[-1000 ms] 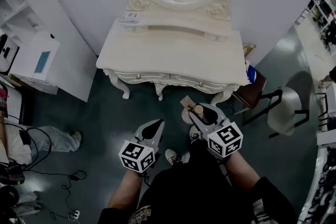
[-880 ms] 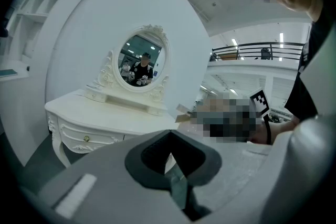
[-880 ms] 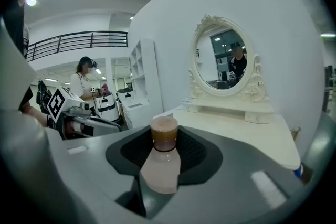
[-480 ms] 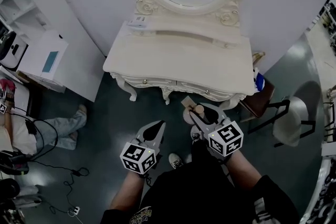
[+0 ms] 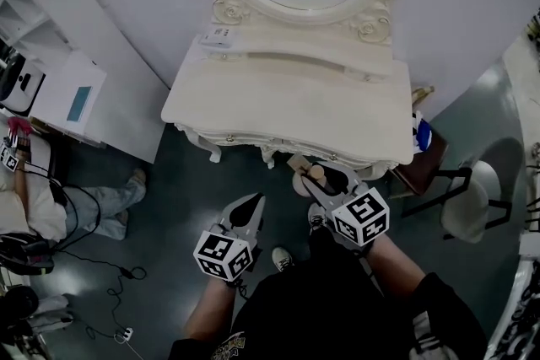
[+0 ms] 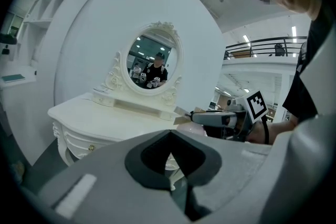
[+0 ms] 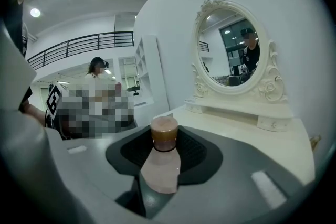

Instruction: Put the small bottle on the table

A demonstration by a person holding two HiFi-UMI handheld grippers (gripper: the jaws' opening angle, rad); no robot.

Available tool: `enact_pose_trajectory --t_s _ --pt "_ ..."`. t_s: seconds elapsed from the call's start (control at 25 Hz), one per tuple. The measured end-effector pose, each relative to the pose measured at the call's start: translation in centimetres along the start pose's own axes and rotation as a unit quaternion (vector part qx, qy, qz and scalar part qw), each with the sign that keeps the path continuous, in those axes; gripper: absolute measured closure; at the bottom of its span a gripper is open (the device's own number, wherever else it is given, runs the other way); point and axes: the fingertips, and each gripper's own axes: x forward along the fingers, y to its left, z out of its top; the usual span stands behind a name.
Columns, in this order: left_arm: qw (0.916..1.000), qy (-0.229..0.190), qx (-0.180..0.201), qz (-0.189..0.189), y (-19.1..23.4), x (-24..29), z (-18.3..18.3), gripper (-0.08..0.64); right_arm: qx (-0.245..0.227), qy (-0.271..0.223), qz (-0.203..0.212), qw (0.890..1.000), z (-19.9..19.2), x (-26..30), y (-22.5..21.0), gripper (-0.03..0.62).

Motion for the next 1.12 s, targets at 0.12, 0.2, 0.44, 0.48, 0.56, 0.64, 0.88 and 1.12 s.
enact_pose_trajectory --t_s 0.12,0.2,0.44,0.48,0.56,0.64,0.88,1.12 --pt "1.0 0.0 -0.002 0.005 0.4 1.4 0.5 0.56 0.001 0.005 0.005 1.0 0.2 0.7 -1.4 0.425" --pt "1.0 0.0 -0.004 0.008 0.7 2.4 0.9 0.56 0.002 0.007 0.009 1.0 0.3 1.2 -2.4 0.425" --pt "0.9997 -0.006 -0.02 0.015 1.5 5.2 1.7 0.56 0.002 0.019 0.019 1.0 0.6 2.6 -5.0 0.425" --pt "0.9996 -0.006 -0.021 0.016 1.5 5.7 1.8 0.56 0.002 0.021 0.02 1.0 0.7 2.8 -5.4 0.425" --pt "0.9996 -0.004 -0.022 0.016 1.7 6.6 1.9 0.56 0.002 0.023 0.023 0.999 0.8 3.3 -6.2 0.425" --pt "0.9995 -0.003 -0.025 0.018 1.9 7.4 2.0 0.56 0.001 0.026 0.025 0.999 0.8 3.8 -7.1 0.425" --pt "0.9991 -0.003 -0.028 0.03 2.6 9.4 2.3 0.56 0.0 0.034 0.039 0.999 0.9 5.0 -9.0 0.425" --pt "0.9985 -0.005 -0.036 0.041 2.5 11.0 2.5 0.56 -0.005 0.038 0.056 0.998 1.2 5.7 -10.4 0.425"
